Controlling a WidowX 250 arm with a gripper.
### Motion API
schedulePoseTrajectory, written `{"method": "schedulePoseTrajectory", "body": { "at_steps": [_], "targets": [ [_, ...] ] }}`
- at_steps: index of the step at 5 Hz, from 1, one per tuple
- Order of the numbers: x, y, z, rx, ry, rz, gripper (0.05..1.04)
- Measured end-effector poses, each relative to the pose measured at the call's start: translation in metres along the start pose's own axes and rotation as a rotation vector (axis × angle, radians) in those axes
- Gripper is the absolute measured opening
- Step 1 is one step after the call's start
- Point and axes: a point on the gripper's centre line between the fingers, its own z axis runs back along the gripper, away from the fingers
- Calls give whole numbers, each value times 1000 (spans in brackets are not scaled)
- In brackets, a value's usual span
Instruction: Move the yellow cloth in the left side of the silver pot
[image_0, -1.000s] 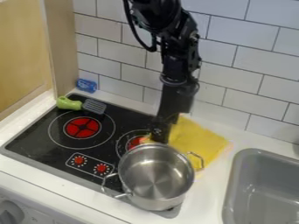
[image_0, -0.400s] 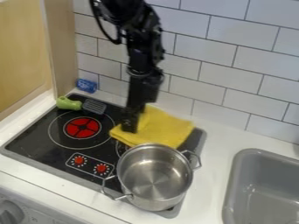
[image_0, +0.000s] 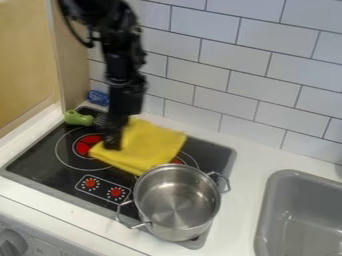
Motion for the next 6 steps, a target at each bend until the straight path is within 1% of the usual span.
{"method": "schedulePoseTrajectory", "body": {
  "at_steps": [1, 3, 4, 6],
  "targets": [
    [-12, -18, -2, -10, 3, 14, 999],
    [-17, -43, -2, -9, 19, 13, 999],
    [-21, -56, -2, -23, 29, 9, 999],
    [-29, -57, 1, -28, 35, 38, 999]
  ]
}}
